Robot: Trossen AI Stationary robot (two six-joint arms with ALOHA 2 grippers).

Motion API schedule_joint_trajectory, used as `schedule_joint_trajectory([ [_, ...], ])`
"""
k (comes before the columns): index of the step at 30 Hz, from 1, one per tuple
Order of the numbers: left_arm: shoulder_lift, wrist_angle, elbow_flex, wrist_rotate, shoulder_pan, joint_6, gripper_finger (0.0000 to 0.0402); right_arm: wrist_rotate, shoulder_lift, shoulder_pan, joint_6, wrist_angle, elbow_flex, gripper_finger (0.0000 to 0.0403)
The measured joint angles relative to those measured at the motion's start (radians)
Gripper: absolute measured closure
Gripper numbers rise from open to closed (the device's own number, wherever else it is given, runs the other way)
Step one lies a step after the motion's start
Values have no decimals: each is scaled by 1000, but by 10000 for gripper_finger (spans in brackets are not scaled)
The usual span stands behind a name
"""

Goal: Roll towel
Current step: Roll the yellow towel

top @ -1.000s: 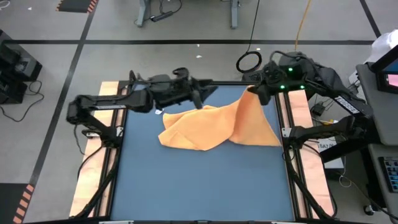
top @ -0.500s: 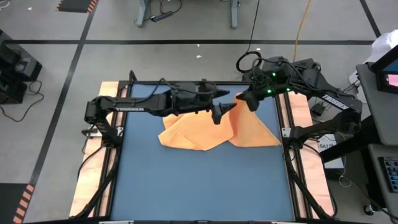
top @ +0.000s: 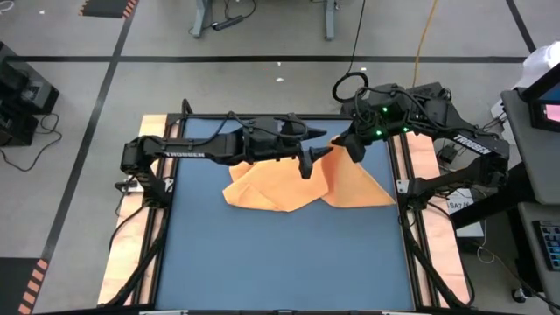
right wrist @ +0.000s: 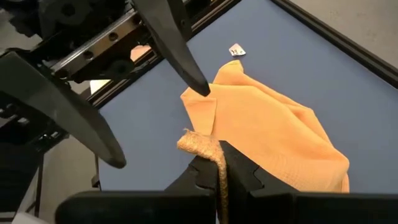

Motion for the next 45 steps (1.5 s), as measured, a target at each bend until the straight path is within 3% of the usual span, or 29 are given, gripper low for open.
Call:
schedule_joint_trajectory([
  [7, 64, 1, -1, -4, 0, 29, 173, 0, 0, 2, 2, -1, 0, 403],
  [11, 72, -1, -1, -57, -1, 19, 200, 0, 0, 14, 3, -3, 0, 403],
  [14, 72, 7, -1, -68, -1, 13, 248, 0, 0, 28, 3, -4, 0, 403],
  [20, 72, -11, -1, -60, 4, -25, 385, 6, 0, 49, -6, -2, 0, 402],
  [24, 66, -33, -1, -51, 4, -75, 391, -22, -14, 51, -35, -45, 0, 377],
  [29, -4, -69, 0, 31, 7, -136, 397, -36, -69, 51, -72, -250, 1, 302],
  [32, -53, -172, 0, 56, 6, -146, 397, -42, -110, 51, -140, -376, 1, 251],
  [35, -102, -330, -1, 60, 7, -146, 397, 26, -153, 52, -218, -484, 1, 214],
  [39, -171, -534, -1, 98, 7, -159, 397, 105, -207, 51, -284, -533, 1, 193],
  [45, -243, -843, -1, 86, -14, -226, 397, 111, -274, 51, -326, -523, -64, 190],
])
